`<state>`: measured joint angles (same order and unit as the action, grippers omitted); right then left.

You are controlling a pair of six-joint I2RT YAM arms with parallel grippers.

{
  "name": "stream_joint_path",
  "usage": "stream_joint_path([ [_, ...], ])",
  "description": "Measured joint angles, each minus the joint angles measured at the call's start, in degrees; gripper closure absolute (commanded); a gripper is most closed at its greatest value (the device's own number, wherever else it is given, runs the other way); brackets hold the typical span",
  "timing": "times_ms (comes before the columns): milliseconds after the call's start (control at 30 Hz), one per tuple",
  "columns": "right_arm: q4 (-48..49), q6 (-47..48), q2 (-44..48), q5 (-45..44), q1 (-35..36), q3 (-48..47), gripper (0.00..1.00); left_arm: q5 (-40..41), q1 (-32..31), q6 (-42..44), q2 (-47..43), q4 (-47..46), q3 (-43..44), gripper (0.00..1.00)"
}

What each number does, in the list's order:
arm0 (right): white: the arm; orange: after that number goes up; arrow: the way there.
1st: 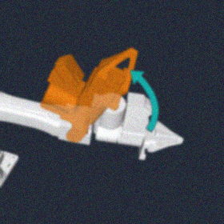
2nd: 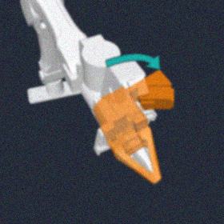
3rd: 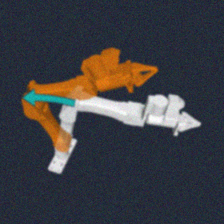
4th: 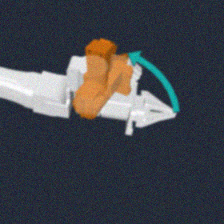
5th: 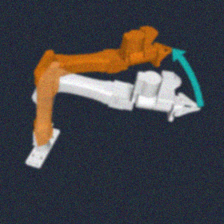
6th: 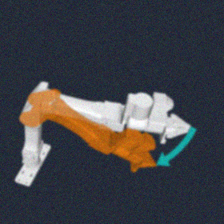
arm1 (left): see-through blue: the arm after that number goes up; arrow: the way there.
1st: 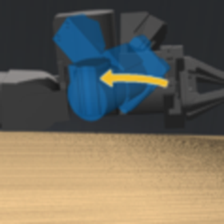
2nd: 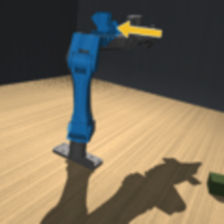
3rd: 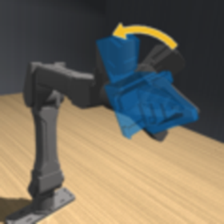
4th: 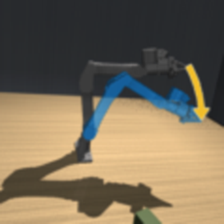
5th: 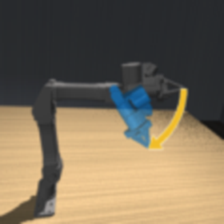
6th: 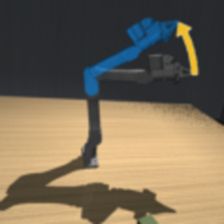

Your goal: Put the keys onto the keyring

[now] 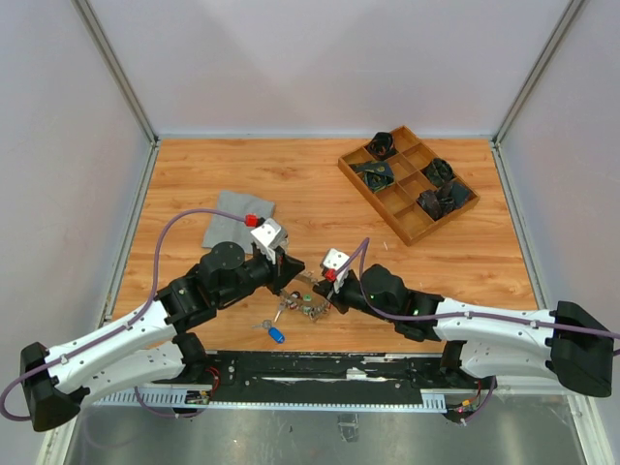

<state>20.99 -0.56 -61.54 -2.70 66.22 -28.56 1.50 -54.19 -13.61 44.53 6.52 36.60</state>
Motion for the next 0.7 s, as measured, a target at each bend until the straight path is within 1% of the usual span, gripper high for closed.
stream_joint_path([
  [67,-0.22,-0.33,0.0,-1.46,0.0,-0.22,1.0,1.27,0.0,-0.61,-0.02,0.04,0.0,0.89],
  [233,-3.21,-1.01,0.02,-5.62,0.0,-2.89,1.0,2.99,0.0,-1.33,-0.17,0.37,0.02,0.74],
  [267,-3.56,-1.11,0.02,-6.34,0.0,-3.45,1.0,2.93,0.0,-1.25,-0.44,0.35,0.0,0.71],
  [333,-4.17,-1.2,0.24,-7.26,0.0,-4.22,1.0,2.49,0.0,-1.18,-1.66,-0.59,-0.74,0.68],
  [433,-5.2,-1.14,1.36,-8.17,0.0,-4.61,0.99,0.39,0.0,-0.72,-4.98,-3.17,-3.78,0.56],
  [500,-5.84,-0.94,2.45,-8.63,0.0,-4.61,0.99,-1.49,0.0,-0.17,-7.48,-5.27,-6.49,0.53],
  [600,-6.56,-0.42,4.02,-9.01,0.0,-4.98,0.99,-3.06,0.0,1.03,-10.29,-8.48,-10.23,0.53],
  [700,-6.97,0.39,5.01,-8.83,0.0,-6.01,0.99,-4.09,0.0,3.21,-11.17,-11.1,-12.22,0.5],
])
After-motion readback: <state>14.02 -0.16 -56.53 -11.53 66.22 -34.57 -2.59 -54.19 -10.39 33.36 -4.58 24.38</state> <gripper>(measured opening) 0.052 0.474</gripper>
